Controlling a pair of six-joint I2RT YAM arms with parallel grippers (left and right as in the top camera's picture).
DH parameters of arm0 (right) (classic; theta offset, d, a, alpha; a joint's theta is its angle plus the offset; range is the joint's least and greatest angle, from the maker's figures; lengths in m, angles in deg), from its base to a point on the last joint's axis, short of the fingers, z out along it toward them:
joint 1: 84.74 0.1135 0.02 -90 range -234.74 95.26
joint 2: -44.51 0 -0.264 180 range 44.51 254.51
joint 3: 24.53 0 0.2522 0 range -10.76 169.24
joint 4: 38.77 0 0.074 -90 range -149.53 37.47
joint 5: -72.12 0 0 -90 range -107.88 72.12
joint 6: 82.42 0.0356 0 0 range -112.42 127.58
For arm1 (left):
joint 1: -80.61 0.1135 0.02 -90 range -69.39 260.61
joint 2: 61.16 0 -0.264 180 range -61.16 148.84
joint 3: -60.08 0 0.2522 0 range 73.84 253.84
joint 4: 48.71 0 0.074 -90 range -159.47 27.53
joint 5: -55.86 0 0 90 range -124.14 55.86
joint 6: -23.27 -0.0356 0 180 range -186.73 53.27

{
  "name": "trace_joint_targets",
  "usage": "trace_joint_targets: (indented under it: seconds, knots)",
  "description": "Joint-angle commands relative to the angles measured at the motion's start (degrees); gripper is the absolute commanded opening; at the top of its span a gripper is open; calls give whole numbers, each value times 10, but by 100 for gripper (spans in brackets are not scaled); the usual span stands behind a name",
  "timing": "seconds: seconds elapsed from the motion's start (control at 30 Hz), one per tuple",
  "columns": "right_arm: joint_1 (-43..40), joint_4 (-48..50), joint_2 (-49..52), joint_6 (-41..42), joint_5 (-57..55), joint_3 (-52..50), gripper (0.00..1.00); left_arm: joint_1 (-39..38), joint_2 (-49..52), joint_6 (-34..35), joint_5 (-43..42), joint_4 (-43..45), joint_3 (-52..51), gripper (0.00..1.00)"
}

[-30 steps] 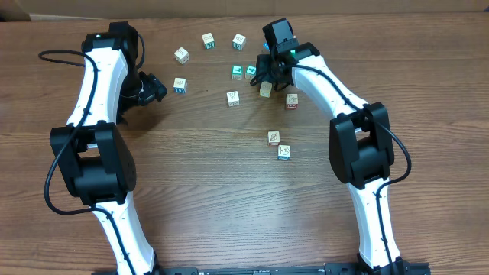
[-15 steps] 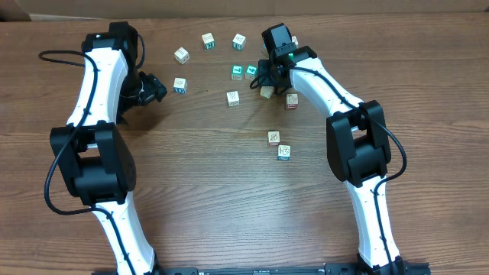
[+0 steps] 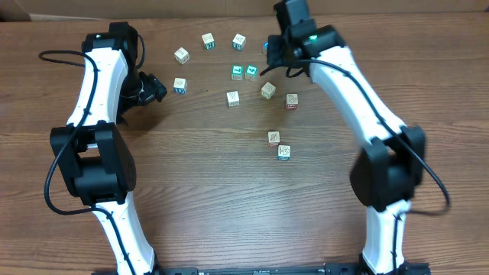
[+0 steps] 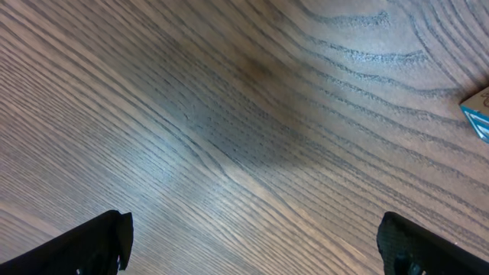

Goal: Form a circle
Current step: 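Lower the right gripper and grasp a yellow umbrella-picture block, then carry the umbrella block back toward the arc's lower right end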

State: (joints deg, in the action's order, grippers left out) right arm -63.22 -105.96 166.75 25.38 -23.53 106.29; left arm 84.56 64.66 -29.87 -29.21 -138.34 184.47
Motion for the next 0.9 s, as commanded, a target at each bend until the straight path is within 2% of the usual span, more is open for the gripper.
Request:
trace_joint_targets:
  seconds: [0.0, 0.27, 0.47, 0.7, 0.87]
  knots:
    - [10, -52, -74, 2, 3, 19, 27, -2, 2, -9, 0, -1, 10, 100]
    - [36, -189, -106, 4, 110, 18, 27, -2, 2, -9, 0, -1, 10, 100]
    - [80, -256, -106, 61, 113, -24, 28, -2, 2, -9, 0, -1, 10, 100]
    - [156, -247, -106, 143, 60, -116, 29, -2, 2, -9, 0, -1, 10, 99]
    - [198, -167, -106, 169, 50, -210, 29, -2, 2, -9, 0, -1, 10, 99]
